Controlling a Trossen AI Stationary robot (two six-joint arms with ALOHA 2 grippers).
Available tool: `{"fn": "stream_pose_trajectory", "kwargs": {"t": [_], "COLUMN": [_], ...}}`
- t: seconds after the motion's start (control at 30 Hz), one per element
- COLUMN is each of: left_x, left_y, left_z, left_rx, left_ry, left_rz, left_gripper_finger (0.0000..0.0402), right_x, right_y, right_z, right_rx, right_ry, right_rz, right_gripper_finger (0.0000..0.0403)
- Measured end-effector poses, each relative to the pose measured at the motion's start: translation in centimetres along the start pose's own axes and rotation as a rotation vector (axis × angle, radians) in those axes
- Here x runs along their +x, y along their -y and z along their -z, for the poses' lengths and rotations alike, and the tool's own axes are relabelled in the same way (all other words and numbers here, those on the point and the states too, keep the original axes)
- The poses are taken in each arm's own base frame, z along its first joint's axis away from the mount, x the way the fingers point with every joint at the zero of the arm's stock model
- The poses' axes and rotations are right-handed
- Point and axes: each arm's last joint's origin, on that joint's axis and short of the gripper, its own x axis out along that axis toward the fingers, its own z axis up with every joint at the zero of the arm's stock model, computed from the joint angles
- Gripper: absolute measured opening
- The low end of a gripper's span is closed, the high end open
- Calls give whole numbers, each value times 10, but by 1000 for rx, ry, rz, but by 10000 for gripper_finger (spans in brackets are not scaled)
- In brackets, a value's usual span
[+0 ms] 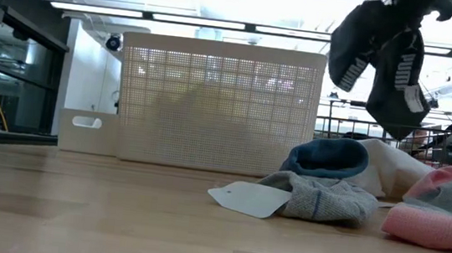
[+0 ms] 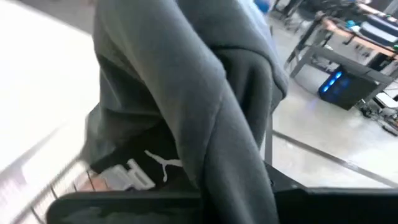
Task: Pick & Place Cloths
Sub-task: Put the gray shorts into the wire basket
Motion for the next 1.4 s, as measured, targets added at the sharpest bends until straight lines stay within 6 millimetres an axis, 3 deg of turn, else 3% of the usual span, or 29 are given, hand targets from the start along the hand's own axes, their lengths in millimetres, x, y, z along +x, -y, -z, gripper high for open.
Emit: {"fn": "stream_pose_trajectory", "kwargs": {"t": [0.47, 0.83, 1.4], "left_x": [0, 0, 0], "left_y": [0, 0, -1], "left_z": [1, 1, 3], "left_rx": [10, 19, 17], "left_ry": [-11, -11, -24], "left_rz": [-3, -4, -8], "left_gripper_finger": [257, 257, 257], "right_x": [54, 106, 166], "right_y": [-3, -23, -37], "right_z": [-2, 18, 48], "right_rx": [-393, -869, -1069], "right_ry": [-224, -495, -755], "right_rz": [-8, -174, -196], "right_gripper_finger": [18, 18, 18]}}
